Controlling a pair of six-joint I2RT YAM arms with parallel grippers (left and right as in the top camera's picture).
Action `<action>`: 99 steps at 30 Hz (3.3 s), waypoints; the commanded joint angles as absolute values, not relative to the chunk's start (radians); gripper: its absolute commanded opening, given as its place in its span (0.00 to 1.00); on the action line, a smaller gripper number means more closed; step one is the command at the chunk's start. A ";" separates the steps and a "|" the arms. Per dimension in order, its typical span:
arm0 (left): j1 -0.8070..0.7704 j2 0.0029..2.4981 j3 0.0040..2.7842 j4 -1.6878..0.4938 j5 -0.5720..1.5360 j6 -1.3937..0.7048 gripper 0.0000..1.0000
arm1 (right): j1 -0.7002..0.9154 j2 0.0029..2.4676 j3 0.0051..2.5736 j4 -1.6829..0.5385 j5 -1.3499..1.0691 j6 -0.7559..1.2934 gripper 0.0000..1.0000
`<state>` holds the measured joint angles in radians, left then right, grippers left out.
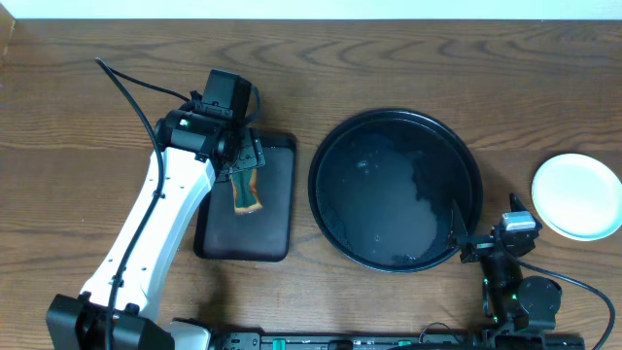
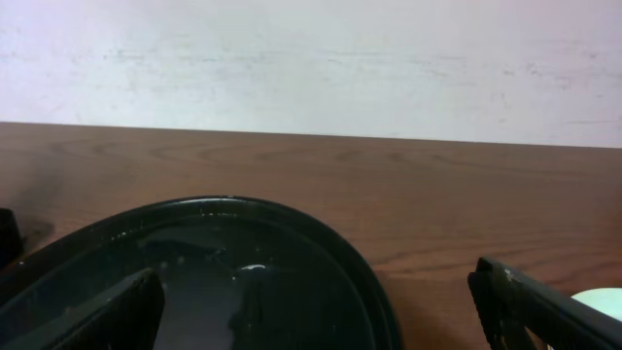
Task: Clean dirty plates on tray and stack at the side
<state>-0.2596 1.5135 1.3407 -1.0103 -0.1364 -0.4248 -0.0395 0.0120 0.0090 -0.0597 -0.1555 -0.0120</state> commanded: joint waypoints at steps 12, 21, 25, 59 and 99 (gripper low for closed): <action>-0.216 1.015 1.116 -0.611 -0.195 -0.300 0.85 | -0.032 0.007 0.006 -0.060 -0.142 -0.024 0.99; -0.080 0.576 0.672 -0.294 -0.160 -0.270 0.85 | -0.032 0.007 0.006 -0.060 -0.142 -0.024 0.99; -0.036 0.408 0.510 -0.217 -0.141 -0.270 0.85 | -0.032 0.007 0.006 -0.060 -0.142 -0.024 0.99; 0.028 0.002 0.004 -0.056 -0.138 -0.278 0.85 | -0.032 0.007 0.006 -0.060 -0.142 -0.024 0.99; 0.024 0.005 0.004 -0.056 -0.138 -0.278 0.85 | -0.032 0.007 0.006 -0.060 -0.142 -0.024 0.99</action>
